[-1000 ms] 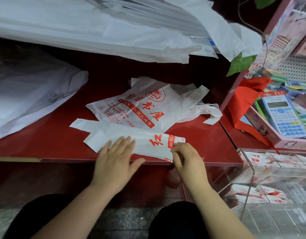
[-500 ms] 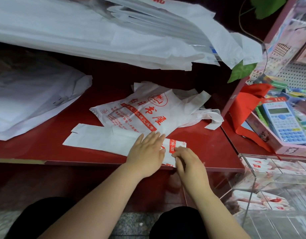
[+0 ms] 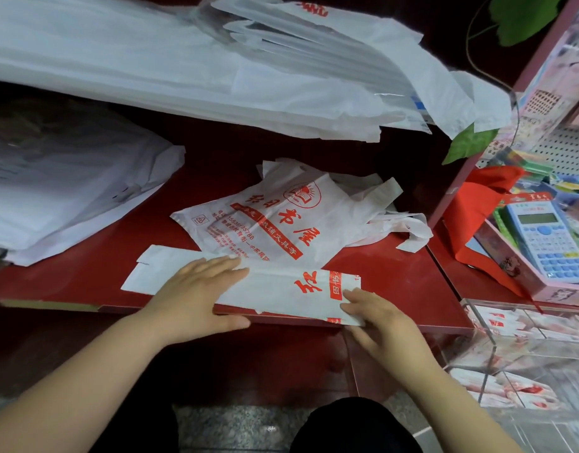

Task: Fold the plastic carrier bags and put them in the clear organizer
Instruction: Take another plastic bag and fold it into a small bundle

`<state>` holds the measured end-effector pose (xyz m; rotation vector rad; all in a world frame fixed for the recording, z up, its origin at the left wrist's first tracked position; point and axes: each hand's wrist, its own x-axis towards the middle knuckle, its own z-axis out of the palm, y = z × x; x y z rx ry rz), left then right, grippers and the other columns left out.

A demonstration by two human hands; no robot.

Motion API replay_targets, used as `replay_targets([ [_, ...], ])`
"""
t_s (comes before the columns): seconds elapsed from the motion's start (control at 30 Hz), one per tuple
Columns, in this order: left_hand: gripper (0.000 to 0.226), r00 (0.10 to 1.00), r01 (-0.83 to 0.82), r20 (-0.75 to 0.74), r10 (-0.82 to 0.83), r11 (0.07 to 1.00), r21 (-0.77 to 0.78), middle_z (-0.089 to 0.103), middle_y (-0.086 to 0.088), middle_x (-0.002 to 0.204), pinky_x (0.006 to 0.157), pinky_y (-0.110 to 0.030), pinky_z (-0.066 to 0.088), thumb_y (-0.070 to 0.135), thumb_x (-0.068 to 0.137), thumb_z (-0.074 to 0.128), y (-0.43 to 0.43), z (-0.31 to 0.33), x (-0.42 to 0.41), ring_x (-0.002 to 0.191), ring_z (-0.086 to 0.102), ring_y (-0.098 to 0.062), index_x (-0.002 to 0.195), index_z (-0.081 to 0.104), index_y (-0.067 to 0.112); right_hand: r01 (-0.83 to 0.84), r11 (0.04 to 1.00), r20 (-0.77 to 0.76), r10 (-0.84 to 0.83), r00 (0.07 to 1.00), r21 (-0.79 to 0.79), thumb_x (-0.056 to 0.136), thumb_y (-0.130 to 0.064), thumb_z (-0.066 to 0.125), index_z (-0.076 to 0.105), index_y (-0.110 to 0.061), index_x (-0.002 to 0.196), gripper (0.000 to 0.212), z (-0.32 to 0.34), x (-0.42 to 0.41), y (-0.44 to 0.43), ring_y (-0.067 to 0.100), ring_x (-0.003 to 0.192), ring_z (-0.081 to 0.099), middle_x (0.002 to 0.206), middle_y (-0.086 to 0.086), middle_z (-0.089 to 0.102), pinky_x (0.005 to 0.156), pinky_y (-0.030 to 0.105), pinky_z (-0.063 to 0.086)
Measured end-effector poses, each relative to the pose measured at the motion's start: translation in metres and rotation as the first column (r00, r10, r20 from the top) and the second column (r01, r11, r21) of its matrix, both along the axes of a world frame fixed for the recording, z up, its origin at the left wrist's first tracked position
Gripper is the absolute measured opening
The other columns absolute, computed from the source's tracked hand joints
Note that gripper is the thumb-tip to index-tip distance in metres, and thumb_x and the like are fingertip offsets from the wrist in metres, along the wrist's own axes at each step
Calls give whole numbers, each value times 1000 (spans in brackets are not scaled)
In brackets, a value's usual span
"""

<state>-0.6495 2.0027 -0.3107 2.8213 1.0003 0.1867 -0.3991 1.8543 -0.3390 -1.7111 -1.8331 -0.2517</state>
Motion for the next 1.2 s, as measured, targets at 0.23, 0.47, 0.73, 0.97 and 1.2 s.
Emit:
replay_targets([
  [0.23, 41, 944, 104, 275, -181, 956, 273, 73, 7, 86, 78, -21, 41, 47, 74, 44, 9, -11, -44, 89, 56, -6, 83, 76, 22, -88, 975, 284, 27, 958, 205, 73, -14, 47, 74, -8, 76, 28, 43, 10, 32, 24, 83, 65, 82, 5, 73, 78, 27, 40],
  [0.47, 54, 888, -24, 417, -191, 888, 459, 71, 7, 67, 64, -21, 36, 32, 96, 32, -22, -5, -40, 63, 66, -10, 67, 75, 17, -56, 942, 524, -133, 841, 330, 76, -9, 46, 73, -8, 73, 27, 50, 24, 84, 33, 93, 63, 89, 9, 72, 76, 38, 50],
  [0.73, 59, 912, 42, 382, -149, 961, 274, 71, 8, 76, 70, -20, 37, 57, 89, 35, -59, -19, -11, 79, 56, -5, 71, 75, 18, 273, 938, 516, -346, 783, 214, 62, 2, 43, 64, -2, 105, 48, 33, 14, 70, 44, 102, 60, 106, 22, 65, 89, 57, 37],
  [0.97, 54, 886, 83, 434, -162, 977, 195, 71, 3, 96, 83, -18, 36, 43, 96, 29, -31, -4, -24, 96, 50, -5, 89, 75, 16, -219, 976, 253, 215, 943, -12, 66, -29, 57, 45, -12, 120, 58, -3, -72, 27, 23, 120, 42, 126, 12, 57, 106, 36, 26],
  [1.2, 80, 945, 101, 323, -52, 986, -136, 48, 23, 122, 90, 5, 14, 61, 67, 14, -7, 9, -11, 112, 35, 13, 122, 60, 25, -210, 949, 74, 198, 977, 237, 74, -11, 49, 48, -16, 92, 19, -13, -72, 41, 18, 86, 50, 83, 9, 68, 79, 25, 41],
])
